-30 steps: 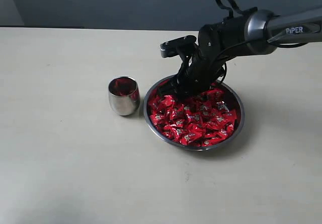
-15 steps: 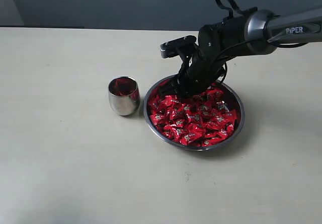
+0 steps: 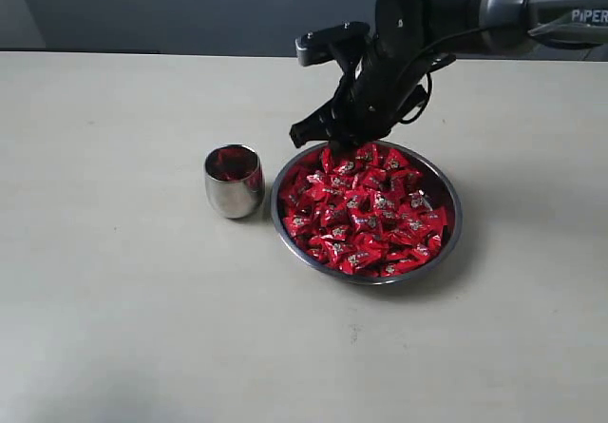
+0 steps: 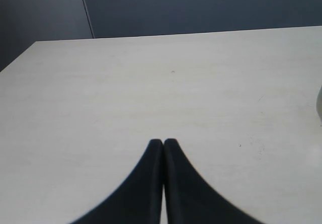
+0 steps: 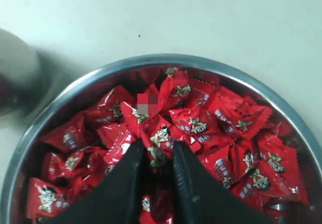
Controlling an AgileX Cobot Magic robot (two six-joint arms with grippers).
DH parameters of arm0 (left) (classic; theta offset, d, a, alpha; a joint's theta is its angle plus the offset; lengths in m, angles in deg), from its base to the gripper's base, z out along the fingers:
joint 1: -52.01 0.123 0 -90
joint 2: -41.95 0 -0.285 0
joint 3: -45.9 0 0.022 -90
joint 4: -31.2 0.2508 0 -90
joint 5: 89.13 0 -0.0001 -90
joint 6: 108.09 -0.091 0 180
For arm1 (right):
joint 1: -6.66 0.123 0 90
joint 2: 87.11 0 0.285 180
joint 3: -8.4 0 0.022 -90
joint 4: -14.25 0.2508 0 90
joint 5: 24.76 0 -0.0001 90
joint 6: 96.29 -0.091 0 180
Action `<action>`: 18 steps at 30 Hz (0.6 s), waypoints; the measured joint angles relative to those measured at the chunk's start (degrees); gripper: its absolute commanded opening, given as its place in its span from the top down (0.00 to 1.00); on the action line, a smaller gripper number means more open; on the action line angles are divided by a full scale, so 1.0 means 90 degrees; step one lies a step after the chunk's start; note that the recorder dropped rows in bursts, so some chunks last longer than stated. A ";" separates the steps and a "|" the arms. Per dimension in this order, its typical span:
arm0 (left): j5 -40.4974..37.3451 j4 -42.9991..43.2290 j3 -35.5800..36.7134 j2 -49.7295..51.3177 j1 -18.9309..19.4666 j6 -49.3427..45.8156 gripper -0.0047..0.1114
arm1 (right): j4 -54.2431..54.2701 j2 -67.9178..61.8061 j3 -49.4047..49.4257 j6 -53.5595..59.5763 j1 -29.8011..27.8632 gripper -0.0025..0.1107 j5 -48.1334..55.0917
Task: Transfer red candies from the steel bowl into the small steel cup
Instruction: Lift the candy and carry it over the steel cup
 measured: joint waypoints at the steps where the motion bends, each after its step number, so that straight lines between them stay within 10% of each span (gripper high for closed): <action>1: 0.0000 0.0000 0.0000 0.0000 0.0000 0.0000 0.96 | 0.0018 0.0034 -0.0081 0.0000 0.0015 0.99 0.0066; 18: 0.0000 0.0000 0.0000 0.0000 0.0000 0.0000 0.96 | 0.0353 0.0061 -0.1042 0.0280 0.1124 0.99 -0.0221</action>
